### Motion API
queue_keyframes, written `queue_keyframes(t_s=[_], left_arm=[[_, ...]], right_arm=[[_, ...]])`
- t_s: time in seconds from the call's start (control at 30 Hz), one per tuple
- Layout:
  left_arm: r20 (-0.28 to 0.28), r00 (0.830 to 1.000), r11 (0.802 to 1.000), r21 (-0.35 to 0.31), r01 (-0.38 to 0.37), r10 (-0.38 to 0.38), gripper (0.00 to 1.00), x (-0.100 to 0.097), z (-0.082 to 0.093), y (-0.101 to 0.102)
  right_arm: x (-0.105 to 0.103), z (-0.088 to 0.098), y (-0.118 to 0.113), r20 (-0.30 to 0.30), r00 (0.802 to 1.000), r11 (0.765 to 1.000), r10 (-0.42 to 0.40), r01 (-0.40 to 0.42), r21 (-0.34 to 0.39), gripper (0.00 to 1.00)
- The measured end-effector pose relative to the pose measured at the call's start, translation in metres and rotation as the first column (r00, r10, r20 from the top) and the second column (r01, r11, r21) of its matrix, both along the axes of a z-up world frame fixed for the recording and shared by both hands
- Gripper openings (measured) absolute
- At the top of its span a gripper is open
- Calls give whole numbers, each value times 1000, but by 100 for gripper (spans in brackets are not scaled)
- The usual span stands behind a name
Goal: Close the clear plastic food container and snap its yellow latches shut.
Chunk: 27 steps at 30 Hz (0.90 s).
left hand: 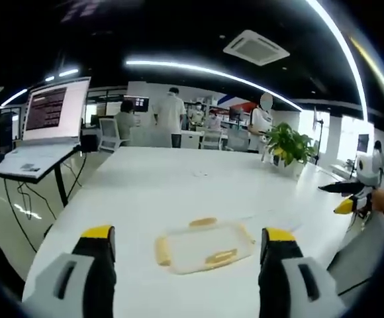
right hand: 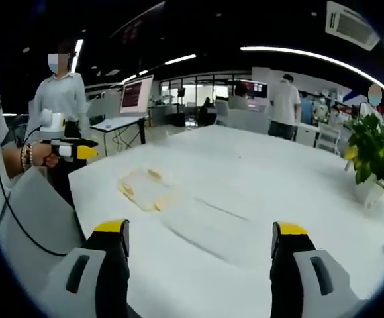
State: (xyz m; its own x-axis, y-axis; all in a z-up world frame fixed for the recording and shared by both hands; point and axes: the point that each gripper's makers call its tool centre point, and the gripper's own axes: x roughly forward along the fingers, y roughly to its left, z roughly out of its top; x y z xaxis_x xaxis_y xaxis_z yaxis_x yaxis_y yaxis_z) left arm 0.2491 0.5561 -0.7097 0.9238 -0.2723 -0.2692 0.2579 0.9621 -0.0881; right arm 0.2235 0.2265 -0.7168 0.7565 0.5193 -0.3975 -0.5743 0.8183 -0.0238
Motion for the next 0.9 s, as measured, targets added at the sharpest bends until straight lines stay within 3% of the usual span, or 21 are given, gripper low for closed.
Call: queue_keyframes(t_s=[0.1,0.17,0.4,0.47,0.5,0.63,0.7,0.87,0.9], left_arm=[[8,1000,998,65,21,-21,87,4,-1,6],[-18,999,991,127,43,-41,83,6,-8,11],[-23,996,982,170,85,-83,82,21,-7,23],[-63,992,971,209,120,-109,75,24,-11,25],[-56,992,969,214,121,-111,73,26,-10,25],[-98,980,926,321,197,-175,77,34,-16,27],[-122,967,884,393,254,-223,76,37,-22,26],[-153,946,833,448,324,-285,75,46,-28,25],[-175,935,815,457,355,-309,75,46,-31,23]], right_arm=[[6,-1,8,-7,1000,999,29,-29,-30,87],[10,0,14,-4,999,998,53,-53,-45,86],[25,2,39,0,989,984,145,-145,-103,84],[31,2,46,4,985,978,172,-170,-123,83],[32,2,50,1,983,974,185,-184,-130,82],[42,3,67,7,970,956,244,-240,-168,80],[46,2,75,2,961,944,276,-270,-191,79],[56,-3,92,-15,942,915,335,-329,-235,78],[58,-4,96,-16,936,906,351,-344,-246,77]])
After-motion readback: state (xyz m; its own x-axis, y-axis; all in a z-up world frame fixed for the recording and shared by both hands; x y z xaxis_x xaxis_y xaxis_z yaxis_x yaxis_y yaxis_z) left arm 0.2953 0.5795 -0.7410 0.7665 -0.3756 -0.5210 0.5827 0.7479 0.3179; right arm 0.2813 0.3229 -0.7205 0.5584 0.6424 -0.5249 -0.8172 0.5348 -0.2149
